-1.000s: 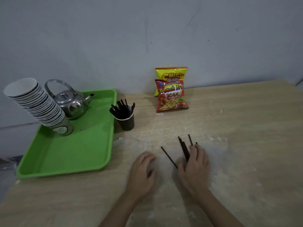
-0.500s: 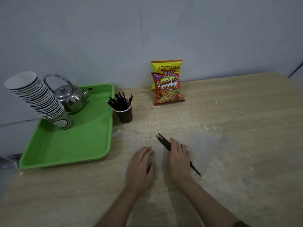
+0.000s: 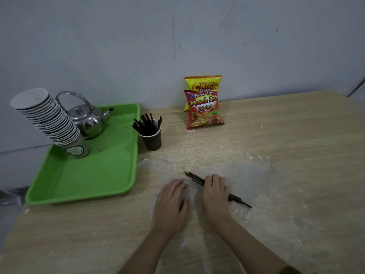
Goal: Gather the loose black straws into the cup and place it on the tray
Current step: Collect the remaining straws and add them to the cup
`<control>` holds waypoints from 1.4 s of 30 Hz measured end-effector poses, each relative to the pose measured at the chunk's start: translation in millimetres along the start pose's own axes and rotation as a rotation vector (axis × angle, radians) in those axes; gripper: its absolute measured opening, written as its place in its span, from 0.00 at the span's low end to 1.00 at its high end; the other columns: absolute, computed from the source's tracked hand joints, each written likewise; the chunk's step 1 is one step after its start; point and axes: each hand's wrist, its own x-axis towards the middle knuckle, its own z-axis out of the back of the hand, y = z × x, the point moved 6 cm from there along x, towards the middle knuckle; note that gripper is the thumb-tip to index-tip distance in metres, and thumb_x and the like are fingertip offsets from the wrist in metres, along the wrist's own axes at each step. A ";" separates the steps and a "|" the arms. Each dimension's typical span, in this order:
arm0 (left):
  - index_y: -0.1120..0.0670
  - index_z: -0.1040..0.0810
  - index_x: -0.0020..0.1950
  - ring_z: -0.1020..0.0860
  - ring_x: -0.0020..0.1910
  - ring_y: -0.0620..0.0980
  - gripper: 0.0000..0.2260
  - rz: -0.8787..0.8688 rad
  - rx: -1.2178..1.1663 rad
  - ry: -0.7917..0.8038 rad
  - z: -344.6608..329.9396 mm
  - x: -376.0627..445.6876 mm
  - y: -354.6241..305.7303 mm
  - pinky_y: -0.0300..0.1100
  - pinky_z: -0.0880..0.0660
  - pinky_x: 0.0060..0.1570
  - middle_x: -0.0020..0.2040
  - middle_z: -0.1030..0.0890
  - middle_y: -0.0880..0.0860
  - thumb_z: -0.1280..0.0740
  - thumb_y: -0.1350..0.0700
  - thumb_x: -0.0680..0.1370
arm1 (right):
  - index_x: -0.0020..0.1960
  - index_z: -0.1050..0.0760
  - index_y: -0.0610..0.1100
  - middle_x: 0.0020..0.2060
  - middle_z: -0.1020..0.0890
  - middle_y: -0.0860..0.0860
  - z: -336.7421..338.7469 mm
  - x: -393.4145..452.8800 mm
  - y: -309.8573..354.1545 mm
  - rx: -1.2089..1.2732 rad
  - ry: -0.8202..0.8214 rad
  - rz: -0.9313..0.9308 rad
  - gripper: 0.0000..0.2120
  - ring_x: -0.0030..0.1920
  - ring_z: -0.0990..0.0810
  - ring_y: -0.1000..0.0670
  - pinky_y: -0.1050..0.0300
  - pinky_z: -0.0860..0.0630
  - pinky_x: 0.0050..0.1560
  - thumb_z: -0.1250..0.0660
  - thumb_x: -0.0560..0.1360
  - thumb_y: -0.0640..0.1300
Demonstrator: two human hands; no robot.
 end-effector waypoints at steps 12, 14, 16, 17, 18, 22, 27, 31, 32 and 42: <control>0.52 0.27 0.60 0.37 0.66 0.42 0.17 -0.013 0.019 -0.048 0.4 0.5 0.8 0.49 0.35 0.68 0.64 0.26 0.49 0.42 0.50 0.74 | 0.55 0.32 0.36 0.51 0.27 0.40 5.3 39.1 -10.5 0.431 0.387 -0.063 0.09 0.46 0.28 0.42 0.50 0.32 0.47 0.48 0.79 0.32; 0.52 0.27 0.60 0.36 0.66 0.42 0.16 -0.014 0.019 -0.059 1.4 1.6 0.2 0.49 0.34 0.67 0.63 0.25 0.49 0.42 0.51 0.73 | 0.57 0.34 0.36 0.50 0.29 0.42 18.9 57.5 -12.4 0.663 0.395 -0.084 0.08 0.45 0.30 0.47 0.57 0.35 0.41 0.47 0.79 0.34; 0.51 0.27 0.60 0.36 0.66 0.42 0.16 -0.013 0.029 -0.061 1.2 0.4 -0.1 0.48 0.34 0.67 0.63 0.25 0.49 0.42 0.51 0.73 | 0.56 0.33 0.40 0.48 0.28 0.46 29.0 70.9 -11.5 0.910 0.407 -0.155 0.07 0.43 0.30 0.51 0.60 0.36 0.38 0.46 0.80 0.36; 0.51 0.27 0.60 0.36 0.66 0.42 0.16 -0.009 0.032 -0.062 1.2 -0.6 0.3 0.48 0.34 0.67 0.64 0.25 0.48 0.42 0.51 0.73 | 0.56 0.32 0.41 0.47 0.27 0.47 29.5 75.2 -9.9 1.060 0.433 -0.218 0.07 0.41 0.30 0.54 0.60 0.35 0.40 0.46 0.80 0.36; 0.51 0.27 0.60 0.37 0.66 0.41 0.17 -0.002 0.033 -0.063 1.2 -1.2 0.9 0.47 0.34 0.67 0.64 0.25 0.48 0.42 0.50 0.73 | 0.55 0.31 0.42 0.44 0.26 0.48 29.6 77.5 -8.8 1.202 0.440 -0.274 0.08 0.38 0.30 0.56 0.61 0.35 0.39 0.46 0.80 0.36; 0.50 0.28 0.61 0.38 0.67 0.41 0.18 -0.005 0.039 -0.042 0.2 -0.4 0.2 0.42 0.41 0.69 0.65 0.26 0.47 0.44 0.49 0.73 | 0.49 0.29 0.49 0.33 0.30 0.52 36.4 78.2 -7.0 1.314 0.275 -0.214 0.09 0.31 0.33 0.56 0.61 0.35 0.35 0.47 0.81 0.39; 0.50 0.27 0.61 0.35 0.67 0.43 0.17 0.000 0.039 -0.053 0.9 0.6 0.4 0.45 0.36 0.67 0.64 0.25 0.48 0.43 0.50 0.73 | 0.45 0.32 0.49 0.29 0.32 0.54 37.5 58.5 -3.4 1.241 0.146 -0.074 0.07 0.26 0.34 0.56 0.57 0.35 0.28 0.43 0.79 0.39; 0.50 0.27 0.60 0.36 0.67 0.42 0.16 -0.002 0.024 -0.051 0.7 0.2 0.7 0.43 0.38 0.67 0.64 0.25 0.49 0.42 0.50 0.73 | 0.52 0.34 0.51 0.34 0.27 0.52 34.9 44.7 -6.8 1.300 0.107 -0.112 0.11 0.31 0.28 0.53 0.58 0.28 0.32 0.39 0.77 0.36; 0.50 0.28 0.60 0.36 0.67 0.42 0.16 -0.005 0.023 -0.052 0.9 0.2 0.5 0.42 0.39 0.67 0.64 0.25 0.49 0.42 0.51 0.73 | 0.54 0.35 0.51 0.35 0.26 0.52 31.4 41.1 -7.8 1.308 0.117 -0.128 0.13 0.32 0.27 0.52 0.60 0.27 0.33 0.38 0.77 0.35; 0.50 0.28 0.60 0.36 0.67 0.42 0.16 -0.011 0.028 -0.037 1.4 0.9 -1.7 0.41 0.40 0.68 0.64 0.26 0.48 0.42 0.50 0.73 | 0.41 0.30 0.55 0.30 0.24 0.53 -5.5 27.2 -8.0 1.144 0.356 -0.213 0.14 0.30 0.25 0.61 0.62 0.27 0.38 0.40 0.78 0.37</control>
